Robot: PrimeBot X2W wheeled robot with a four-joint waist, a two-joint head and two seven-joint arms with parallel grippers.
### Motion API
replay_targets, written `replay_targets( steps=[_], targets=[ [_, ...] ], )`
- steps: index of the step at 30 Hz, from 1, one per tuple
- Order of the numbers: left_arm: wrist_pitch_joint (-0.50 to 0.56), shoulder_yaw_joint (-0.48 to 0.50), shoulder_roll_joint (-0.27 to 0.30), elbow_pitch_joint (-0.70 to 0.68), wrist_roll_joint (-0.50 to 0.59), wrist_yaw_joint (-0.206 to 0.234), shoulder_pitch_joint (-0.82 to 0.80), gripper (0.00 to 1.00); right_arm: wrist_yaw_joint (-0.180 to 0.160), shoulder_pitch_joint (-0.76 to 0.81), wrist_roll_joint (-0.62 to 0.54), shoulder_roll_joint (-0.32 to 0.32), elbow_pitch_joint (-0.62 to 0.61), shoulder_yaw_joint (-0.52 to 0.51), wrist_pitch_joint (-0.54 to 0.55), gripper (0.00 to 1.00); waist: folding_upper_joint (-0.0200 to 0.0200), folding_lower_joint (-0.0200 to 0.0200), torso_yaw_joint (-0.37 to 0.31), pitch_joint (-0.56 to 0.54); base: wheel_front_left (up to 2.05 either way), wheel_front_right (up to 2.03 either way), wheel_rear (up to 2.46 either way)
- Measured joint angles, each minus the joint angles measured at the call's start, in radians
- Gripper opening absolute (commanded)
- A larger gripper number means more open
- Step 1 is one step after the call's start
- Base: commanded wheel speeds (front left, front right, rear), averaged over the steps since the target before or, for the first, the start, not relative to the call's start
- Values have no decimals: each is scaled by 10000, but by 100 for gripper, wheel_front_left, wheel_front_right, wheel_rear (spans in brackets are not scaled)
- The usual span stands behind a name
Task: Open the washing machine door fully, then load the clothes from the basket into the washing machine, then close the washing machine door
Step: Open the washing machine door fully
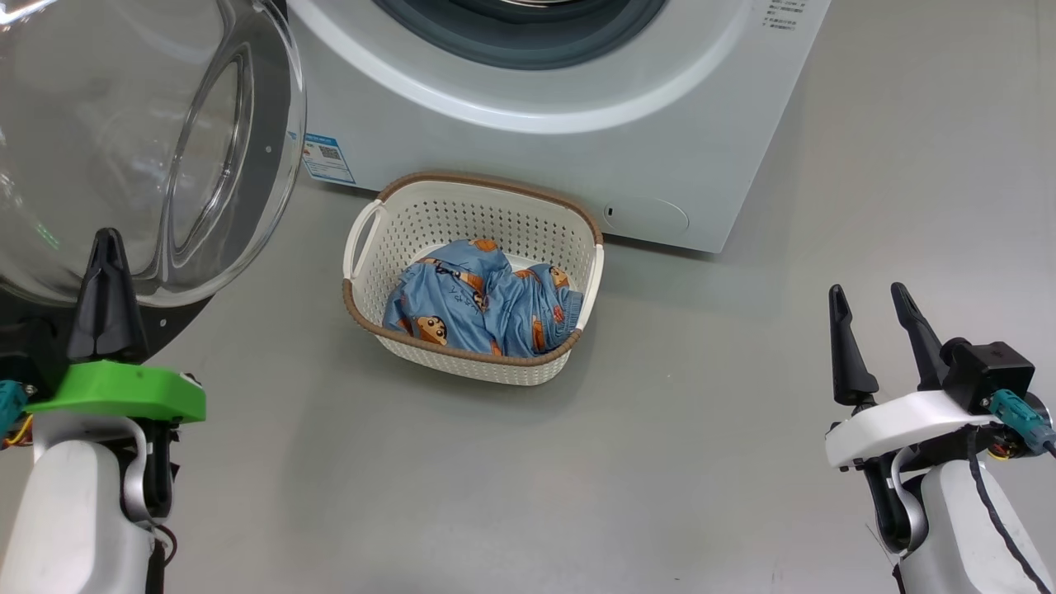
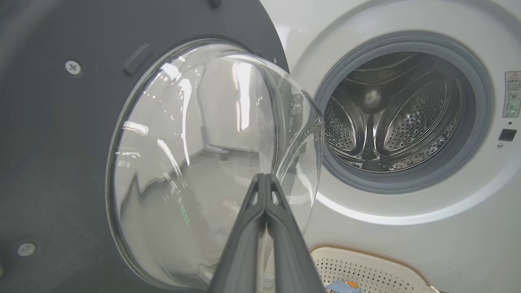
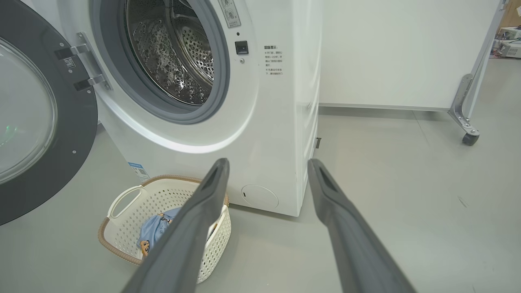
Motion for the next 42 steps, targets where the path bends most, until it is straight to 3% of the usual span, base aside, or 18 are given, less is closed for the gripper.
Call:
replay_targets(
  steps=[7, 8, 10, 11, 12, 32, 42],
  targets=[
    [0, -196, -230, -205, 0, -48, 387, 0, 0, 0, -8, 33, -90, 48, 0, 100, 0, 0, -479, -97, 0, 0, 0],
    [0, -196, -251, -226, -2, -79, 454, 4, 0, -1, -10, 35, -115, 59, 0, 100, 0, 0, -556, -109, 0, 0, 0],
    [0, -267, -270, -232, -2, -81, 546, 47, 0, -1, -12, 44, -173, 67, 0, 100, 0, 0, -715, -135, 0, 0, 0],
    [0, -274, -276, -234, -2, -81, 604, 93, 0, -1, -12, 50, -201, 67, 0, 100, 0, 0, -795, -149, 0, 0, 0],
    [0, -280, -276, -232, -2, -82, 675, 100, 0, -2, -12, 56, -222, 67, -2, 100, 0, 0, -878, -163, 0, 0, 0],
    [0, -349, -476, -437, -98, -90, 1951, 100, 0, 299, -56, 96, -541, 59, 0, 100, 0, 0, -2631, -615, 0, 0, 0],
    [0, -662, -512, -479, -86, -90, 2129, 100, -4, 628, -102, 90, -859, -282, 0, 100, 0, 0, -2711, -748, 0, 0, 0]
  ],
)
